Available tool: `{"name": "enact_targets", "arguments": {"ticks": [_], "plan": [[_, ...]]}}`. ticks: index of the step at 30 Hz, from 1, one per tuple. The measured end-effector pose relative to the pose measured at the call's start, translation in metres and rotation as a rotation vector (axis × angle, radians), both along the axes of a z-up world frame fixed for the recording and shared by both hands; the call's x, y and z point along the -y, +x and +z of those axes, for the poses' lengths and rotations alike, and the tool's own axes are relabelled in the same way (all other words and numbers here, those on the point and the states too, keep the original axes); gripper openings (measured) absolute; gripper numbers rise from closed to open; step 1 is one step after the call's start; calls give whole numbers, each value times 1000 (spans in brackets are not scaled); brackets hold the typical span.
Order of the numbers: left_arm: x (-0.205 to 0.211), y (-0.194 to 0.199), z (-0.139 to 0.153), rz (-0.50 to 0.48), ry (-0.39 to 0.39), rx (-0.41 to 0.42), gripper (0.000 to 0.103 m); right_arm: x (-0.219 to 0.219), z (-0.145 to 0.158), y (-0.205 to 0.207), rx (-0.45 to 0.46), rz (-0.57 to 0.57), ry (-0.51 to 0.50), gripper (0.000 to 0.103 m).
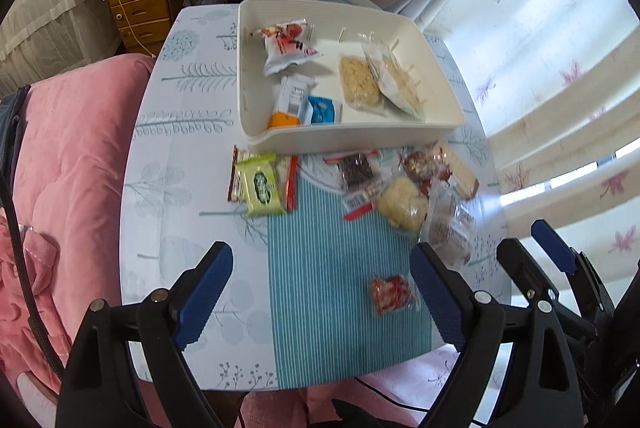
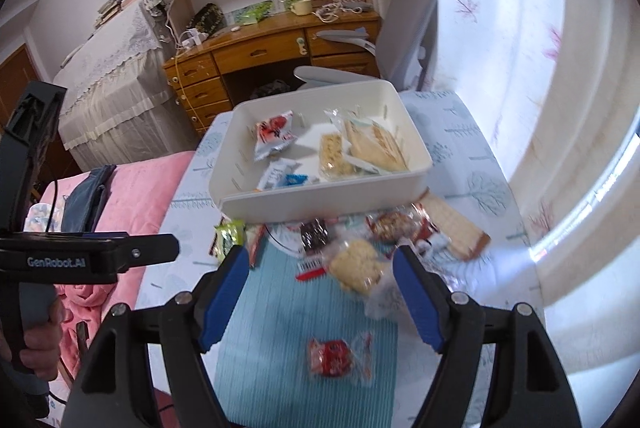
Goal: Organize snacks
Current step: 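Move both tools back toward the remaining snacks on the mat, then grasp the red-orange wrapped candy with the left gripper while the right grasps the clear printed cookie bag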
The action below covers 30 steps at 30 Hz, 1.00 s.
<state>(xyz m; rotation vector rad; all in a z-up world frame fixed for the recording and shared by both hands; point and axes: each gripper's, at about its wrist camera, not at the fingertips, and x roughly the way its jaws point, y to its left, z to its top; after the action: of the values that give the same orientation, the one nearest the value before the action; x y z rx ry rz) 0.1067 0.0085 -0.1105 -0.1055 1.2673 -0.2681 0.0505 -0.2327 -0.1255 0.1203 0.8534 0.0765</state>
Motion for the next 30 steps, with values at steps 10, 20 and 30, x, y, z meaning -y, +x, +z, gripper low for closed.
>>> {"name": "enact_targets", "arguments": {"ticks": [10, 20, 30], "plan": [[14, -21, -28, 26, 24, -48, 89, 30, -29, -19, 16, -32, -138, 75], [53, -21, -81, 96, 14, -184, 89, 75, -63, -6, -45, 101, -175, 75], [95, -33, -132, 160, -23, -346, 89, 89, -105, 30, -245, 293, -146, 75]]}}
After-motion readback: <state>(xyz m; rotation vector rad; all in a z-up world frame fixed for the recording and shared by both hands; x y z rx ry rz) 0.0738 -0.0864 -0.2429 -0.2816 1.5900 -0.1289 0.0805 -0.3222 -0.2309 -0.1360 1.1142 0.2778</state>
